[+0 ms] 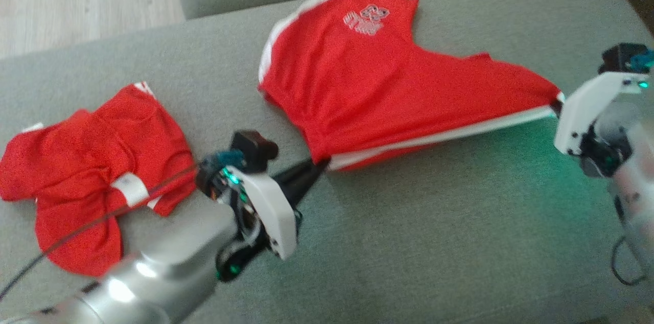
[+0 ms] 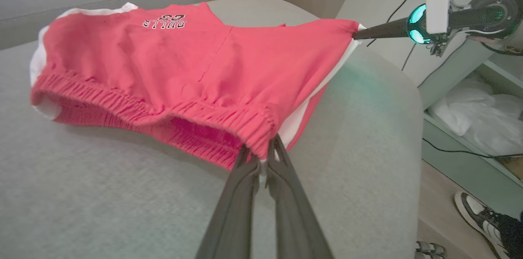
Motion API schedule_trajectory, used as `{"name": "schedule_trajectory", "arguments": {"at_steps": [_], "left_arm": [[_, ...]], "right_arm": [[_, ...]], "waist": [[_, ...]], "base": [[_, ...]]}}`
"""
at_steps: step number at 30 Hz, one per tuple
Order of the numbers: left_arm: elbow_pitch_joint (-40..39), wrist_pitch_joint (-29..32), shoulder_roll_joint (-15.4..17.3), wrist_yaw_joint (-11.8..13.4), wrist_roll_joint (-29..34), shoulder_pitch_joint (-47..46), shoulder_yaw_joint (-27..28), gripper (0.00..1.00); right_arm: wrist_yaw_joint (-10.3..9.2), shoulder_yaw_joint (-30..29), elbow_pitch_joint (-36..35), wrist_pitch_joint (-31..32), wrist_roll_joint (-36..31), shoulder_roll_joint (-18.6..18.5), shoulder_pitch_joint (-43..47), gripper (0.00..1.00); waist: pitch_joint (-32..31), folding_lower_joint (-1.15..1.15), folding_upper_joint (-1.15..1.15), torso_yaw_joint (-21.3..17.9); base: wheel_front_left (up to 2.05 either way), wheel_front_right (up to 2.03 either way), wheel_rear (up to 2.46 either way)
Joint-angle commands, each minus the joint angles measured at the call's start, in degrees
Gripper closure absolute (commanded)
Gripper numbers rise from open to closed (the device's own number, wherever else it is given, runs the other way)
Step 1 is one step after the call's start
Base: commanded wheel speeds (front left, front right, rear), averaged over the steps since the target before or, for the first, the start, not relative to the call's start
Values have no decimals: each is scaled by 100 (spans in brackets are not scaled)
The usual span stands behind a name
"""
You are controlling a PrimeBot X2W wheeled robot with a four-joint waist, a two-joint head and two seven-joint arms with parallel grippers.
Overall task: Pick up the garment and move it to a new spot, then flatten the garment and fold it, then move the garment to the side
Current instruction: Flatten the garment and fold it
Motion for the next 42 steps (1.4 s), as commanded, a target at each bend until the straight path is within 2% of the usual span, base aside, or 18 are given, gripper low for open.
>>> {"name": "schedule_trajectory", "arguments": {"at_steps": [1,7,14,19,20,26,33,42], "left_arm": [[-179,-69,119,131,35,-14,184,100],[-770,2,54,371,29,421,137,100],[-1280,-3,104,680,88,541,184,100],[-1327,-90,171,888,146,356,363,100],[-1283,-131,184,956,175,248,446,100],[-1133,-191,147,1026,241,-130,642,100],[-930,-148,-61,982,386,-588,674,100],[-576,-247,-526,885,559,-1053,661,100]], "right_arm": [[-5,120,-284,107,124,-357,123,100],[-5,150,-850,482,475,-810,684,100],[-5,-179,-1515,547,672,-973,1046,100],[-5,-637,-1892,421,468,-748,998,100],[-5,-839,-2006,387,360,-613,900,100],[-5,-1559,-2083,308,25,-144,349,100],[-5,-2131,-1758,60,-735,293,-532,100],[-5,-3030,-998,-586,-1736,569,-1638,100]], "waist": [[-191,1,0,-135],[-399,1,0,-255],[-313,1,0,-235],[-143,1,0,-113],[-49,1,0,-34],[294,1,0,274],[745,1,0,672],[1407,1,0,1226]], "base": [[0,0,0],[0,0,0],[0,0,0],[0,0,0],[0,0,0],[0,0,0],[0,0,0],[0,0,0]]}}
